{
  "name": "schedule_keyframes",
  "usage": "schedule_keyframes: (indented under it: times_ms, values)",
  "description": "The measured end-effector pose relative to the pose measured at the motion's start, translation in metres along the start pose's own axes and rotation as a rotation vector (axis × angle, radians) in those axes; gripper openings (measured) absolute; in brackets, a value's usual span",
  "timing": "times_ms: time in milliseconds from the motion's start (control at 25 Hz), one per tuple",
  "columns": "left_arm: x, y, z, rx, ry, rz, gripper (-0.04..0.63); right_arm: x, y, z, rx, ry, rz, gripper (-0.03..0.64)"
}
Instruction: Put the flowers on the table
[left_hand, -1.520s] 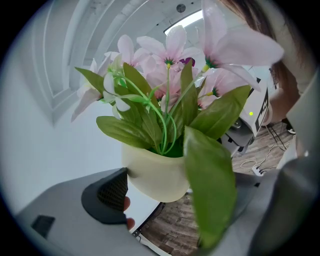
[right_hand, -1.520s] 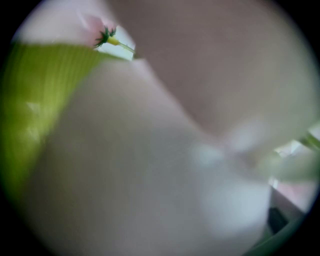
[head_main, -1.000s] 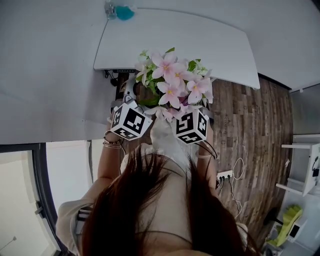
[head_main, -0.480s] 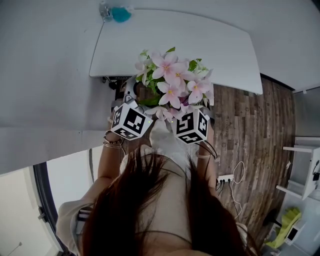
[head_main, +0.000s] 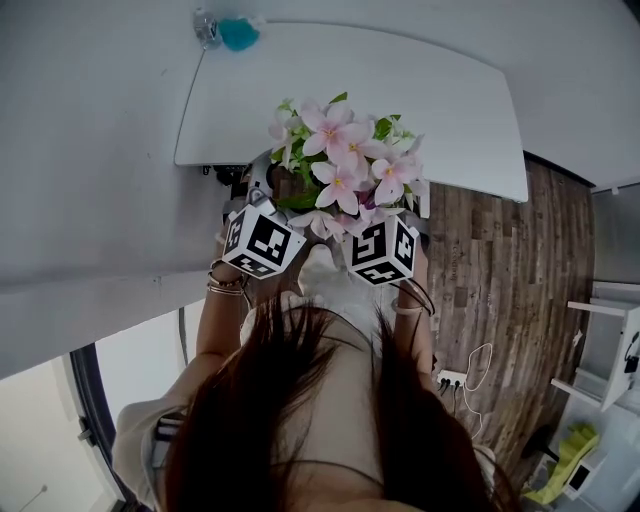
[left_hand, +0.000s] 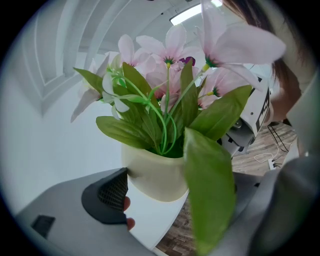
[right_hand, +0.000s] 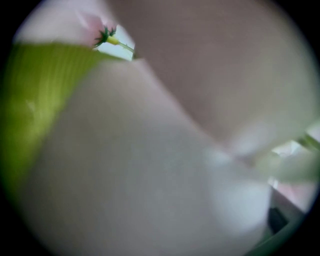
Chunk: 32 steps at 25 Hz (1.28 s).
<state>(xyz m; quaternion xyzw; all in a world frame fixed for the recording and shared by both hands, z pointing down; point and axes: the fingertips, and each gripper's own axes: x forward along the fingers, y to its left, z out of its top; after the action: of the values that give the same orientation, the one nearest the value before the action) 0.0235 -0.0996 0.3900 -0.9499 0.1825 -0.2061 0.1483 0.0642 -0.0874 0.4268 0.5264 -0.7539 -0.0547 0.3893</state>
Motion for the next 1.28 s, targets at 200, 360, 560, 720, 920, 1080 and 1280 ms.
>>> schedule_keyframes:
  times_ms: [200,360,560,720,920,1080,1280]
  values:
    - [-0.001,0.002,0.002,-0.001,0.006,0.02,0.428,0.0,-0.003,0.002,-0.015,-0.012,0.005,0.373]
    - [-0.006,-0.003,0.0,-0.005,0.02,0.033,0.428,-0.003,0.004,0.001,-0.016,-0.021,0.021,0.373]
    - [-0.013,-0.017,-0.004,-0.011,0.029,0.055,0.428,-0.01,0.016,-0.005,-0.028,-0.036,0.037,0.373]
    - [-0.023,-0.038,0.008,-0.018,0.044,0.066,0.428,-0.034,0.022,-0.011,-0.029,-0.044,0.055,0.373]
    - [-0.017,-0.03,0.007,-0.024,0.057,0.071,0.428,-0.025,0.016,-0.009,-0.025,-0.048,0.074,0.373]
    - [-0.002,-0.013,-0.01,-0.035,0.066,0.065,0.428,0.002,0.012,-0.01,-0.022,-0.04,0.086,0.373]
    - [-0.004,-0.002,-0.01,-0.043,0.068,0.074,0.428,0.007,0.01,-0.001,-0.029,-0.039,0.094,0.373]
